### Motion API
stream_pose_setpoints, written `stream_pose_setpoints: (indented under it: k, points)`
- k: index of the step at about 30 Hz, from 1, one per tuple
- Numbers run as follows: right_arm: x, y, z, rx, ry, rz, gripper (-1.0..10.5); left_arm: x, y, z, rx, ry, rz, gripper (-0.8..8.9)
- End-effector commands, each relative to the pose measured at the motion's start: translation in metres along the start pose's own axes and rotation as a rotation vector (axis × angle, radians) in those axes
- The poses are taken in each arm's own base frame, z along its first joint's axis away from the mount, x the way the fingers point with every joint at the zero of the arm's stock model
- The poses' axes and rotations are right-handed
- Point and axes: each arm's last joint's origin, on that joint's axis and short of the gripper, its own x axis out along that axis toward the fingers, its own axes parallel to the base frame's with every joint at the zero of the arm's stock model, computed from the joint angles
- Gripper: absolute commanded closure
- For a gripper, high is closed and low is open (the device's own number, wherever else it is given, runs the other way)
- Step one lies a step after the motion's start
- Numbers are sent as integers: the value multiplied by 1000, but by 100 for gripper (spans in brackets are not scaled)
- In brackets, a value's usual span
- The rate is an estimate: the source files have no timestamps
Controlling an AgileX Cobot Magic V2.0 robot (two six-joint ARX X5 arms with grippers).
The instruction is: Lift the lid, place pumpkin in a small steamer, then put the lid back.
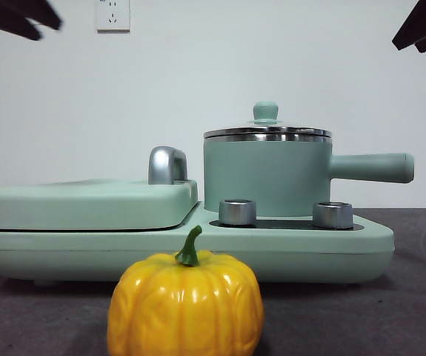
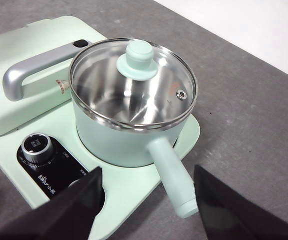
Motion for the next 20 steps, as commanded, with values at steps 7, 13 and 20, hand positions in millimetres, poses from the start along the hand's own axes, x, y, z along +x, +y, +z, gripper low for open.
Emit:
stream_pose_setpoints:
  k: [7,13,20]
  points:
    - [-2,-1,6,35,-20,-2,657,59,-21,20,90,-140,-145,564]
    - [-2,-1,6,58,-20,-2,657,102,-31,26,30,-198,-157,564]
    - [-2,-1,6,58,-20,-2,657,149,-39,41,26,-195,-203,563]
